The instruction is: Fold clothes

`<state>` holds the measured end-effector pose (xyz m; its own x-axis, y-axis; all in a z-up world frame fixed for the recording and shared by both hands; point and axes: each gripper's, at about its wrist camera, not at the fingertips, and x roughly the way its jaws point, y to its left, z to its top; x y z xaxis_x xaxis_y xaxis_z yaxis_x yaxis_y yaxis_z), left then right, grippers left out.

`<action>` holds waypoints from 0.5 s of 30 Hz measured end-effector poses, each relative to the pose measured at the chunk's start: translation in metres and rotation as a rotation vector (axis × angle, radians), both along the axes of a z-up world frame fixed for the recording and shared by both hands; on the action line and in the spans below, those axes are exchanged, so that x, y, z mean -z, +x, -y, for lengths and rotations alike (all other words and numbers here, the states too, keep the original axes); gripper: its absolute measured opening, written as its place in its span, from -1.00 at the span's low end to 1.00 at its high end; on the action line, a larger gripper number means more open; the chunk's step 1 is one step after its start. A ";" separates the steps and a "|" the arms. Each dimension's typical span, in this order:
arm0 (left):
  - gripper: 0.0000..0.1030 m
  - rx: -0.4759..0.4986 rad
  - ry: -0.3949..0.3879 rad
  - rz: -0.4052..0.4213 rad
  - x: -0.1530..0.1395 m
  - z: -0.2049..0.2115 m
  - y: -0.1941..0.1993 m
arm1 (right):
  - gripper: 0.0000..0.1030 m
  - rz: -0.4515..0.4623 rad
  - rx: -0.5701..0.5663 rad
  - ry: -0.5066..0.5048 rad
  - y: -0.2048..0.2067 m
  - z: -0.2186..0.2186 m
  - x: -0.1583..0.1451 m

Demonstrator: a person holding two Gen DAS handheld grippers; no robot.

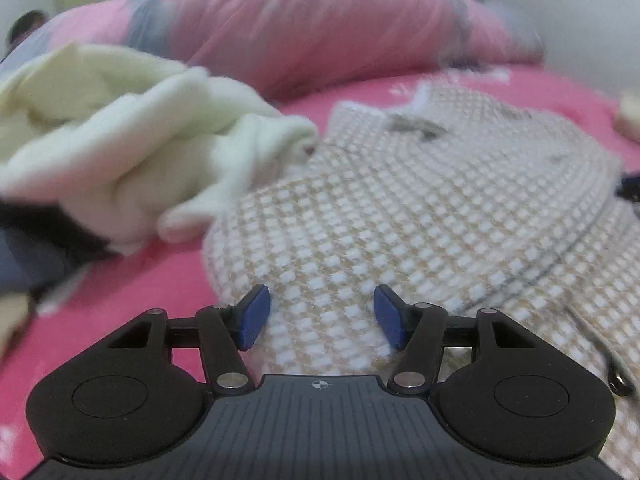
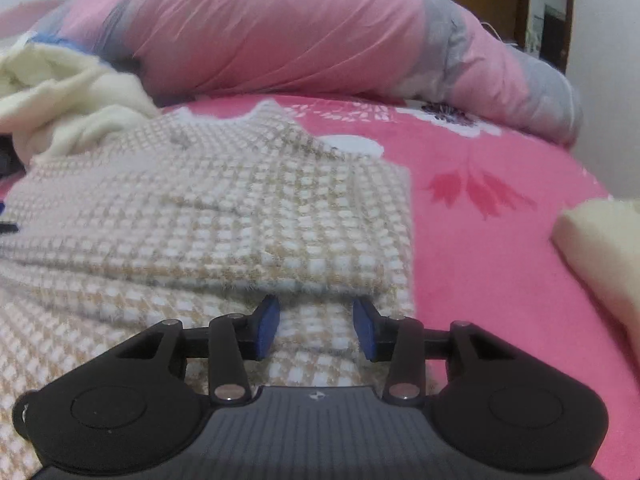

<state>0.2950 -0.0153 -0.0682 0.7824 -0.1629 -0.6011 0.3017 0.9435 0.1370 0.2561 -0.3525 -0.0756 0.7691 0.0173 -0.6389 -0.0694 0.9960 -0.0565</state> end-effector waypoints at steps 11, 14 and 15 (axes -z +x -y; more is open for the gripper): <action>0.28 0.078 -0.130 0.057 -0.063 0.032 0.057 | 0.10 0.111 -0.142 0.189 0.061 0.010 -0.085; 0.27 0.011 -0.231 -0.034 -0.057 0.044 0.121 | 0.23 0.063 -0.132 0.282 0.122 0.011 -0.082; 0.27 -0.021 -0.283 -0.084 -0.053 0.046 0.144 | 0.25 0.035 -0.123 0.322 0.144 0.013 -0.079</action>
